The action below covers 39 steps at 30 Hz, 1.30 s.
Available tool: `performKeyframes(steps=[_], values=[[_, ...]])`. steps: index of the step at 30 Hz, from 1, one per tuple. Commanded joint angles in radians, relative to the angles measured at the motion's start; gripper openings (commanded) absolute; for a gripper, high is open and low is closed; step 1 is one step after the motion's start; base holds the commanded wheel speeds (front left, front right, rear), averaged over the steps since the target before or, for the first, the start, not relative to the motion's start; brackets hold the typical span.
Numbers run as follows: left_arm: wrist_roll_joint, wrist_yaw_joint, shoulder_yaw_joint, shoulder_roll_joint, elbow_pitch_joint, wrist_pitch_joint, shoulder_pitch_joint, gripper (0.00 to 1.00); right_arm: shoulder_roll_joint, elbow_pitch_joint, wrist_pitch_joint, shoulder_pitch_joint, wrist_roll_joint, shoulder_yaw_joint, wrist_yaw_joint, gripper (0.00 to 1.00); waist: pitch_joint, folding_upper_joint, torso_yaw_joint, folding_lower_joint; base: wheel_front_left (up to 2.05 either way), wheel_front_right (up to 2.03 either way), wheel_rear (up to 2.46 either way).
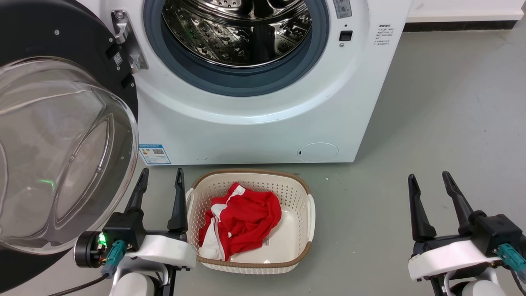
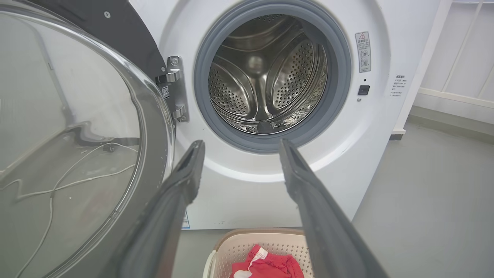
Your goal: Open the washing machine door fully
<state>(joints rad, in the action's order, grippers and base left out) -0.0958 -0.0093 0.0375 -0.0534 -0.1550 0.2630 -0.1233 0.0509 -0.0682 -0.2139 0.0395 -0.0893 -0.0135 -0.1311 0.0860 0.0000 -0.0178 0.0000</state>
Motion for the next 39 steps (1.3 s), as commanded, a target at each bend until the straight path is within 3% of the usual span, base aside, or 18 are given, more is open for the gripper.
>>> performKeyframes(steps=[1,24,25,39], values=[[0.011,-0.002,-0.002,-0.003,0.004,0.002,0.010,1.00,-0.001,-0.005,-0.009,0.002,-0.011,0.000,0.001,1.00,0.001,0.0000,0.003,0.0000,0.00,0.00,0.00],[0.019,-0.001,-0.019,-0.002,0.006,0.002,0.006,1.00,-0.001,-0.034,-0.025,0.013,-0.020,0.003,0.001,1.00,0.006,0.0000,0.005,0.0000,0.00,0.00,0.00],[0.013,0.000,-0.016,0.000,0.000,0.000,0.006,0.00,0.000,-0.035,-0.018,0.003,-0.013,0.002,0.000,0.00,0.007,0.0000,0.004,0.0000,0.00,0.00,0.00],[-0.247,-0.021,-0.045,0.001,-0.030,-0.071,0.006,0.00,0.014,-0.063,0.026,0.008,-0.288,0.004,0.000,0.00,-0.002,0.0000,0.006,0.0000,0.00,0.00,0.00]])
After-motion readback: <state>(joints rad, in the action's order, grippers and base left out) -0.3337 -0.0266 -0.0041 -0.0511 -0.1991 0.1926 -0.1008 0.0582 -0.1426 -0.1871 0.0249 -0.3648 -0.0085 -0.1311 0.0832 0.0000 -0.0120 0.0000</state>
